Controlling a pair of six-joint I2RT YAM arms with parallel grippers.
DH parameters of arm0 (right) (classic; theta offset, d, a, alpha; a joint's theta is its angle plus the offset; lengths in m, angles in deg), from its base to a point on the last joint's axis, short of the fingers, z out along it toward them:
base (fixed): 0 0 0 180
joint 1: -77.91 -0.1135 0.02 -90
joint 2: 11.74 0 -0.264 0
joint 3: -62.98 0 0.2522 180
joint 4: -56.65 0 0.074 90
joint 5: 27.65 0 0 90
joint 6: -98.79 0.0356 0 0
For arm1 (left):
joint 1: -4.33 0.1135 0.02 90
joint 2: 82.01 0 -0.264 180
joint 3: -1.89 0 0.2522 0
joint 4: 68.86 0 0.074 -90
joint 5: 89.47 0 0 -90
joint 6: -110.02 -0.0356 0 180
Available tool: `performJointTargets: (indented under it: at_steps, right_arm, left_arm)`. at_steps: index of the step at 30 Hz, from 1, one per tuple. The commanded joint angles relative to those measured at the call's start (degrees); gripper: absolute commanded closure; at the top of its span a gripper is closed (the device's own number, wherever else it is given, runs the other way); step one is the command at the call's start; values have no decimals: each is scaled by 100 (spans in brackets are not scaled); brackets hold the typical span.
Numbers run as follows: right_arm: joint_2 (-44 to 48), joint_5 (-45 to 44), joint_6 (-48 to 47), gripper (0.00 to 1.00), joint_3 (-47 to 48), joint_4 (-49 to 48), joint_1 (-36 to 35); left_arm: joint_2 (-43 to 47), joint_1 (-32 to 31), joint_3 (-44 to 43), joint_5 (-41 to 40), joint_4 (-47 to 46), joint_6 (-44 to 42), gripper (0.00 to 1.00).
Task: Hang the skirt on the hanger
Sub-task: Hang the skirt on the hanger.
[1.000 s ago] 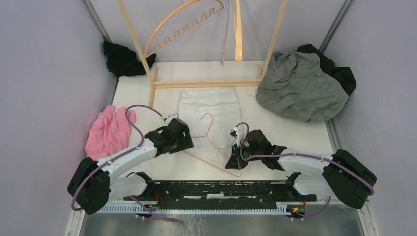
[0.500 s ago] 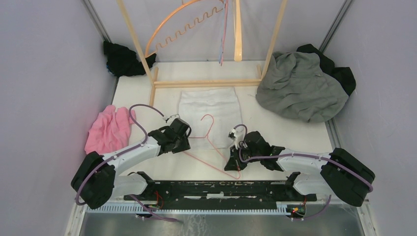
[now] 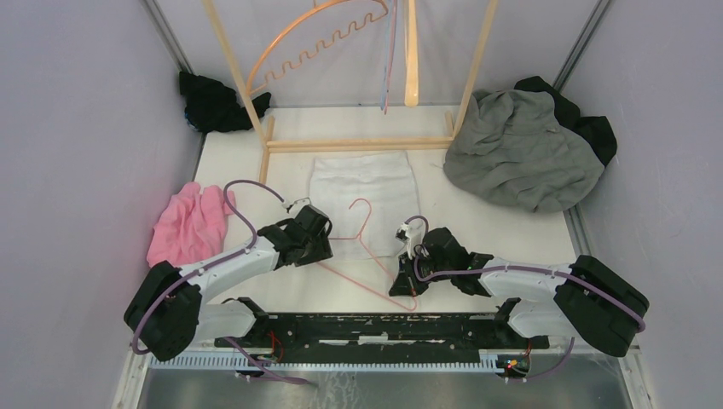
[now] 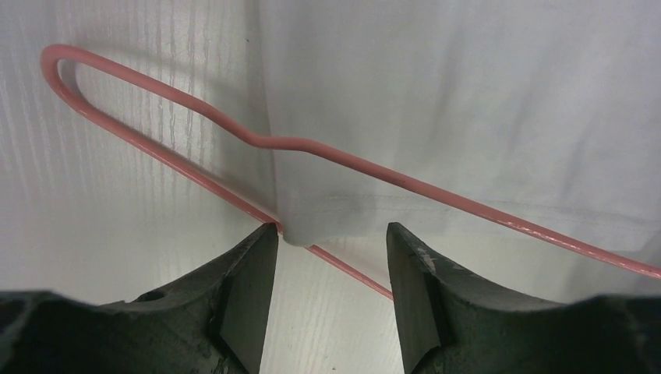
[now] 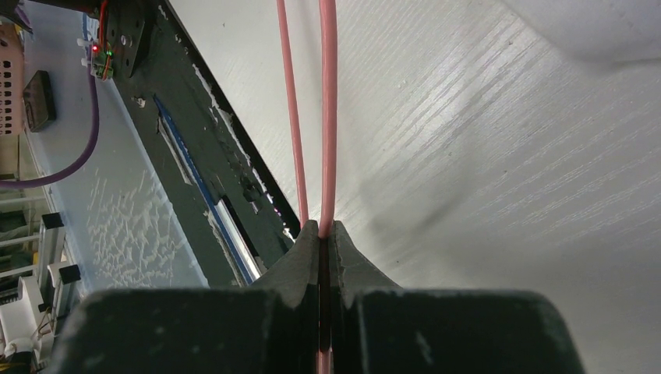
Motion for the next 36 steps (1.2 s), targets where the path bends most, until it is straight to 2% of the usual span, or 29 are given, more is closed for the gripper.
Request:
performJointTargets:
  at_steps: [1,8,12,13,23,36]
  right_arm:
    - [-33,-203,78,99,9,-33,-12]
    - [-5,-216,85,99,0,-5,-16]
    - [0,-245,88,99,8,20,-16]
    - [4,-284,82,99,27,54,-10]
    - [-117,-591,-86,99,226,336,-12]
    - [-344,-1223,-63,99,396,476,-25]
  left_arm:
    - [-75,-30,23,-223,-110,-193,41]
    - [-305,-34,-4,-384,-232,-254,65]
    - [-396,-35,-16,-372,-264,-300,93]
    - [-377,-35,-32,-364,-233,-306,96]
    - [135,-5,-623,-668,389,-526,97]
    - [409,380,-1210,-357,562,-812,97]
